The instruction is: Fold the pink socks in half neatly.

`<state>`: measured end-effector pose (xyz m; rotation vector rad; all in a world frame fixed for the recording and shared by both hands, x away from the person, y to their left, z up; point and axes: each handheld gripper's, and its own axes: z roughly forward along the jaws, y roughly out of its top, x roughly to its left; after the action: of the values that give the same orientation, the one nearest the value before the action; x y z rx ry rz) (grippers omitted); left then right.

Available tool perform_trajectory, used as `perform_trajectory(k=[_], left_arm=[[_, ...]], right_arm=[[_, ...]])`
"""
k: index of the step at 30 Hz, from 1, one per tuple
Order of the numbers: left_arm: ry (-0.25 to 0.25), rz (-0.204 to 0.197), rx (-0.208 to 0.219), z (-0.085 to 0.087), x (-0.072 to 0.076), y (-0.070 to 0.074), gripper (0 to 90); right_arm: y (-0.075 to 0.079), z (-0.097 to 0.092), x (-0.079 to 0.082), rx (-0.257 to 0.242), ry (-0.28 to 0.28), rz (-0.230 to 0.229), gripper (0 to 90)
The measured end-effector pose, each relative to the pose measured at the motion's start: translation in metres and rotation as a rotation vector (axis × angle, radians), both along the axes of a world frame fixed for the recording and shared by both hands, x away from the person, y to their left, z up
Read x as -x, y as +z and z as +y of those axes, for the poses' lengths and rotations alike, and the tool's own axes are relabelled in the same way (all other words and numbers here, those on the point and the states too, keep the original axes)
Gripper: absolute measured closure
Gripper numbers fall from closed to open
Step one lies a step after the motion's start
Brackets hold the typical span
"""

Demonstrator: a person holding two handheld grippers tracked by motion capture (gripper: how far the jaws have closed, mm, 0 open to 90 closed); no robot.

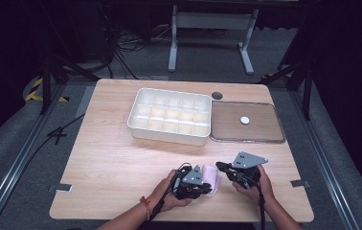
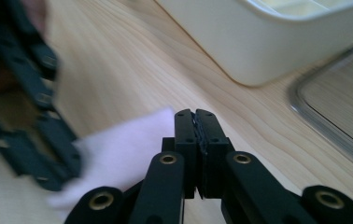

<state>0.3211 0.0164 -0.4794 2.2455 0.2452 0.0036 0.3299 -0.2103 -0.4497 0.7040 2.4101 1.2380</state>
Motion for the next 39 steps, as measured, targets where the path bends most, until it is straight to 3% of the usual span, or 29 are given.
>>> perform_trajectory(k=[2,4,5,8,9,14,18,20,22,29,30,33,36,39], left_arm=[[0.001,0.001,0.001,0.0,0.0,0.0,82.4],[-0.001,0.002,0.001,0.0,0.0,0.0,82.5],[-0.001,0.002,0.001,0.0,0.0,0.0,82.5],[-0.001,-0.001,0.003,0.0,-0.001,0.0,82.5],[0.0,0.001,-0.001,0.0,0.0,0.0,82.6],[-0.001,-0.004,0.003,0.0,0.0,0.0,82.5],[-0.003,-0.003,0.003,0.0,0.0,0.0,82.5],[-0.003,-0.003,0.003,0.0,0.0,0.0,82.6],[-0.003,-0.004,0.003,0.0,0.0,0.0,82.5],[-0.003,-0.015,-0.001,0.0,0.001,0.0,81.8],[-0.006,-0.015,-0.002,-0.001,0.001,0.001,78.3],[-0.011,-0.02,-0.003,-0.002,0.003,0.005,72.1],[-0.019,-0.025,0.023,0.0,0.003,0.011,71.1],[-0.022,-0.024,0.042,0.003,0.004,0.016,63.3]], right_arm=[[-0.001,0.005,0.003,0.001,0.034,0.03,87.1],[-0.007,0.014,0.006,0.046,0.073,0.041,86.8],[-0.007,0.014,0.006,0.046,0.073,0.041,86.8],[-0.016,0.02,0.006,0.107,0.08,0.047,87.5],[-0.017,0.019,0.005,0.102,0.08,0.053,87.7],[-0.019,0.008,-0.002,0.098,0.035,0.07,87.9],[-0.018,0.008,-0.003,0.129,0.01,0.057,88.4],[-0.02,0.005,-0.005,0.171,-0.024,0.056,88.3],[-0.019,0.0,-0.008,0.143,-0.045,0.077,86.4],[-0.003,-0.004,-0.003,0.053,-0.083,0.055,69.2],[-0.001,-0.004,-0.002,0.03,-0.077,0.059,67.1],[0.001,-0.004,-0.001,0.017,-0.088,0.066,60.8],[0.001,-0.004,-0.001,0.008,-0.086,0.07,59.7],[0.003,0.0,-0.001,-0.003,-0.08,0.077,56.6]])
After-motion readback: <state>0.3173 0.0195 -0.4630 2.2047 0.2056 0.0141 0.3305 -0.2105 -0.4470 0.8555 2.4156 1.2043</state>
